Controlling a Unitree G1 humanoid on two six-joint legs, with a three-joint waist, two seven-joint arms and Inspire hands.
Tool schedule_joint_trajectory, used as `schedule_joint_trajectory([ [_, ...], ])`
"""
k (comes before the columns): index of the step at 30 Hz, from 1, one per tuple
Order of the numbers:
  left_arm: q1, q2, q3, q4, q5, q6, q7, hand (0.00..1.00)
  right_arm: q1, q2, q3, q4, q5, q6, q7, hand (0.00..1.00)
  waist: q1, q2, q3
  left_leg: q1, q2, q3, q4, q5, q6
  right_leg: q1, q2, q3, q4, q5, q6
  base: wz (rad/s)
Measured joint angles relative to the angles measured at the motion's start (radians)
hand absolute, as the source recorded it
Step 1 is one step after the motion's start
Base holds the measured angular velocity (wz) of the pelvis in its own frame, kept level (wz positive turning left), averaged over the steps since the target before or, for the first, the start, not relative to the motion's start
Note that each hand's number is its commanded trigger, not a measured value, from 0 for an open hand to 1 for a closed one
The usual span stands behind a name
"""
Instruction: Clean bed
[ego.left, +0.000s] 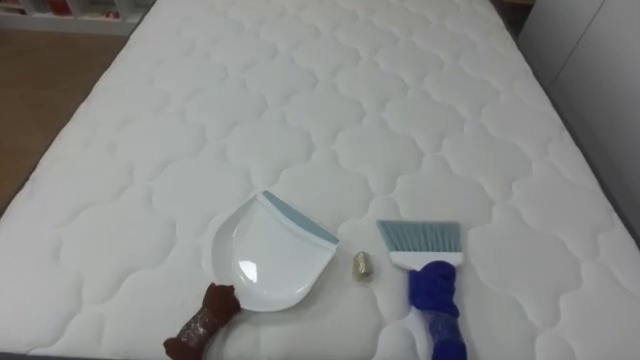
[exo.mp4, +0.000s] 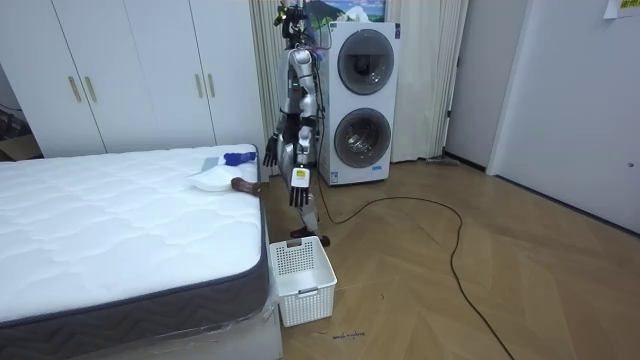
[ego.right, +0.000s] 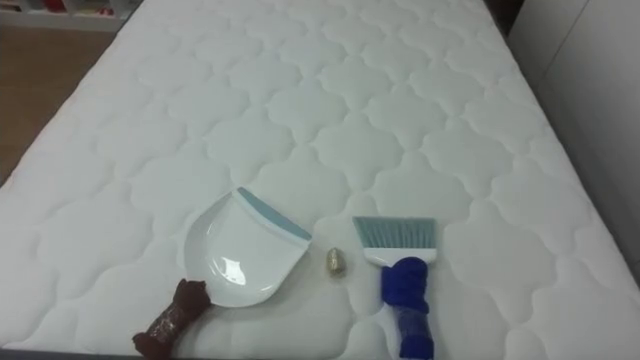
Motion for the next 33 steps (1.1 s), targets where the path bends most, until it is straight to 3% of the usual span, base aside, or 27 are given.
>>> schedule_joint_trajectory([
  [4,-0.007,-0.001,0.013,-0.054,-0.068,-0.062,0.099,0.0,0.002,-0.01,0.01,0.001,-0.008,-0.009,-0.027,0.0,0.008,-0.002,-0.0026,-0.003,0.0,0.003,-0.009,0.0,0.0,-0.012,0.0,0.004,0.001,0.0,0.0,-0.03],
  [8,-0.006,-0.009,0.013,-0.143,-0.083,-0.082,0.178,0.0,0.02,-0.016,0.013,0.001,-0.009,-0.013,-0.052,0.0,0.015,-0.006,-0.0039,-0.006,0.001,0.007,-0.001,0.0,0.0,-0.016,0.0,0.004,0.01,0.0,0.0,-0.01],
  [10,-0.008,-0.011,0.013,-0.191,-0.09,-0.127,0.234,0.0,0.02,-0.017,0.012,0.002,-0.022,-0.022,-0.068,0.0,0.014,-0.004,-0.0037,-0.005,0.0,0.006,0.003,0.0,0.0,-0.014,-0.001,0.006,0.013,0.0,0.0,0.0],
  [19,-0.024,-0.016,-0.017,-0.43,-0.14,-0.233,0.36,0.0,0.022,-0.015,0.011,0.004,-0.042,-0.065,-0.084,0.0,0.009,-0.002,-0.0041,-0.012,0.0,0.005,0.003,0.001,0.0,-0.021,-0.001,0.003,0.015,0.0,0.0,0.0],
  [24,-0.025,-0.017,-0.044,-0.494,-0.139,-0.266,0.382,0.0,0.024,-0.012,0.011,0.004,-0.038,-0.072,-0.085,0.0,0.007,-0.008,-0.0072,-0.014,0.0,0.006,0.007,0.001,0.0,-0.022,-0.002,0.004,0.015,0.0,0.0,0.0],
  [33,-0.034,-0.013,-0.117,-0.55,-0.14,-0.268,0.375,0.0,0.017,-0.011,0.01,0.001,-0.072,-0.077,-0.074,0.0,-0.018,-0.011,-0.0061,-0.017,0.0,0.003,0.01,0.001,0.0,-0.024,-0.002,0.004,0.014,0.0,0.0,0.0],
])
